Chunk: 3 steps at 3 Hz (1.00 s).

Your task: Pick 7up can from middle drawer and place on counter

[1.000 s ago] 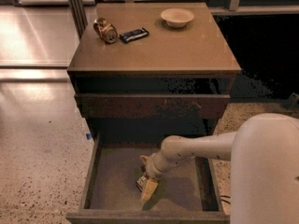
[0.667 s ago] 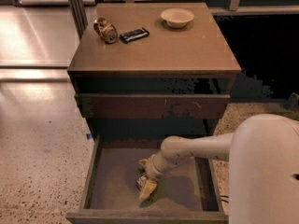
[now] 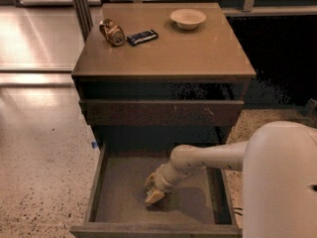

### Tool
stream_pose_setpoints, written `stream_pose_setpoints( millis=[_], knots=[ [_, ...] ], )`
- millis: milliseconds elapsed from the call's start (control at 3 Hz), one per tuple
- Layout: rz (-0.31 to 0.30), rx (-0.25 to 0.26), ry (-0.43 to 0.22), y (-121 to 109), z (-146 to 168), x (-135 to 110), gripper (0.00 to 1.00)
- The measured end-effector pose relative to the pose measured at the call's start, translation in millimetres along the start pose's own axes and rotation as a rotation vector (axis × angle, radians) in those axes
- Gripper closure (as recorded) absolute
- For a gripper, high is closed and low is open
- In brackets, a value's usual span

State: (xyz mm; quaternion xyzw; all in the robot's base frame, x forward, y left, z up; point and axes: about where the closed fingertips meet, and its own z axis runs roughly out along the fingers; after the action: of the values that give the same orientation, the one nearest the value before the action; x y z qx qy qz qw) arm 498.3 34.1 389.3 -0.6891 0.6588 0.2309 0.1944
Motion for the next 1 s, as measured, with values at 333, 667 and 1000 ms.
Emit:
stream_pose_setpoints(
  millis=[333,667,1000],
  knots=[
    [0.000,0.000,0.000,0.0,0.1,0.0,0.66],
    [0.000,0.000,0.000,0.0,0.1,0.0,0.43],
    [0.000,0.000,0.000,0.1,0.1,0.0,0.19]
  ],
)
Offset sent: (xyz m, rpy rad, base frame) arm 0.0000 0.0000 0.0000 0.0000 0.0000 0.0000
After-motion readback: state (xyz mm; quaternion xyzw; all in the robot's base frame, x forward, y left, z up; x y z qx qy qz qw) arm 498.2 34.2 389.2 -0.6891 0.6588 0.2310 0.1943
